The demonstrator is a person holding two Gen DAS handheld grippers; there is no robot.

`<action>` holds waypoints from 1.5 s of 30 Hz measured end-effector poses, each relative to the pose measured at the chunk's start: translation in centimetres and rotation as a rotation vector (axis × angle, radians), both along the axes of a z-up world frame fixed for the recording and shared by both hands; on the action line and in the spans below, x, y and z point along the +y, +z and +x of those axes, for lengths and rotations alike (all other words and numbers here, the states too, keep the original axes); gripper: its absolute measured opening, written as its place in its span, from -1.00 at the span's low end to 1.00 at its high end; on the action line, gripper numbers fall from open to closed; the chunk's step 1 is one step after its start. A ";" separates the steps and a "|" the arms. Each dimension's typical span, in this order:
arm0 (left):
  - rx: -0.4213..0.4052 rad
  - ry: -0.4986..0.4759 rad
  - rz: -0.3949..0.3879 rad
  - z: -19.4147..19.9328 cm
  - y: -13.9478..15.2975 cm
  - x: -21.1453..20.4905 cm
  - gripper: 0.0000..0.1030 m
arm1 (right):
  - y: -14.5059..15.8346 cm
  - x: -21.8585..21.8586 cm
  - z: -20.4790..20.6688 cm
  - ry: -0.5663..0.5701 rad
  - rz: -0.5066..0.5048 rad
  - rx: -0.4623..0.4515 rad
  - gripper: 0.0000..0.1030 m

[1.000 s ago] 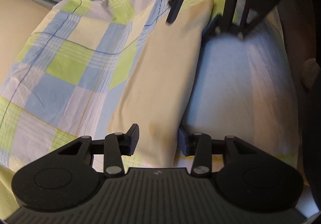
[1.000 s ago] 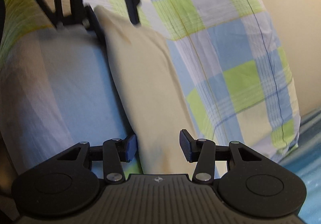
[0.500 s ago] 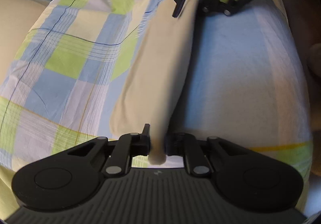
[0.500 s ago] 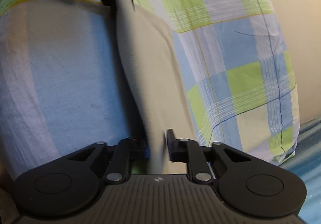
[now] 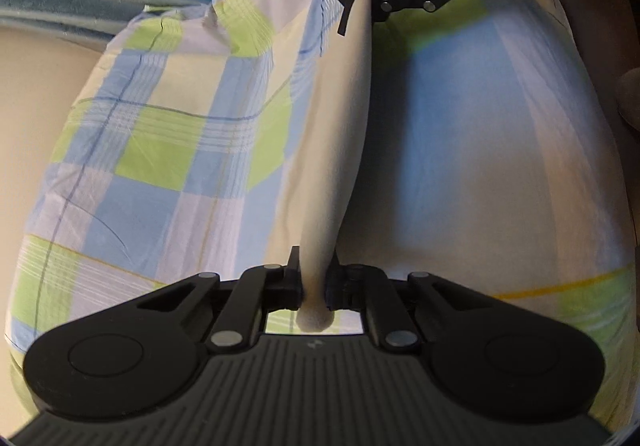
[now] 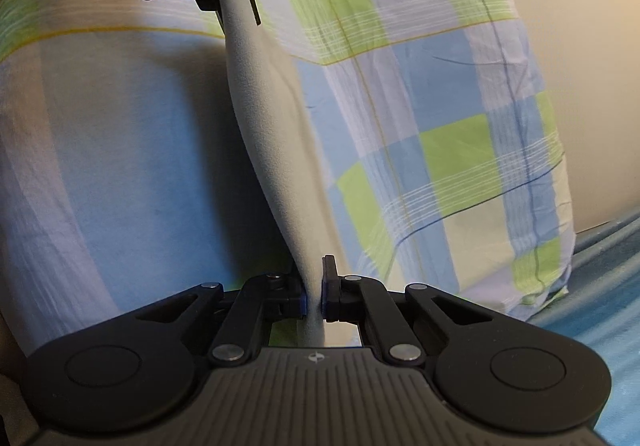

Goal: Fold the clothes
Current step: 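Lift and carry the folded tank top with both grippers to the chair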

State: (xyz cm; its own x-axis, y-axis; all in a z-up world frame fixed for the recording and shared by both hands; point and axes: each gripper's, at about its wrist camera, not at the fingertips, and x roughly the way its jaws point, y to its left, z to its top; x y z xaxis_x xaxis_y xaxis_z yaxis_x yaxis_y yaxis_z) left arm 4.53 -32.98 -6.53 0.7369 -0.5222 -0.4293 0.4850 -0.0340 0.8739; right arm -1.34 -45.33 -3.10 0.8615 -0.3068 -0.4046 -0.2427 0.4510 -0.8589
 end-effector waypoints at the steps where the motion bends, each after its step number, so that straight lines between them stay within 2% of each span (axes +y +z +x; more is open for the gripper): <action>1: -0.006 -0.008 -0.009 -0.3 0.5 -0.1 -0.86 | 0.5 -0.1 -0.3 -0.005 -0.007 -0.007 -0.94; 11: -0.041 -0.126 -0.092 -3.9 4.6 -2.9 -0.86 | 4.8 -1.9 -5.2 -0.109 -0.070 -0.046 -0.94; 23: 0.004 -0.346 -0.149 -11.1 7.9 -8.1 -0.86 | 8.2 -5.6 -14.2 -0.333 -0.127 -0.053 -0.95; 35: -0.026 -0.525 -0.165 -18.1 10.0 -11.9 -0.86 | 10.8 -7.6 -22.3 -0.507 -0.147 -0.087 -0.95; 45: -0.031 -0.706 -0.179 -23.4 10.9 -14.4 -0.86 | 12.0 -8.1 -29.1 -0.668 -0.116 -0.121 -0.95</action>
State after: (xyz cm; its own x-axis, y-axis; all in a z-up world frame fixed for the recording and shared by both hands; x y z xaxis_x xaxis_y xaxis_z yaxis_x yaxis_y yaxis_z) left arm -18.87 -47.41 4.38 0.2090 -0.9377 -0.2774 0.3751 -0.1851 0.9083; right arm -30.49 -53.43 8.95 0.5100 -0.8231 -0.2499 0.1563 0.3744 -0.9140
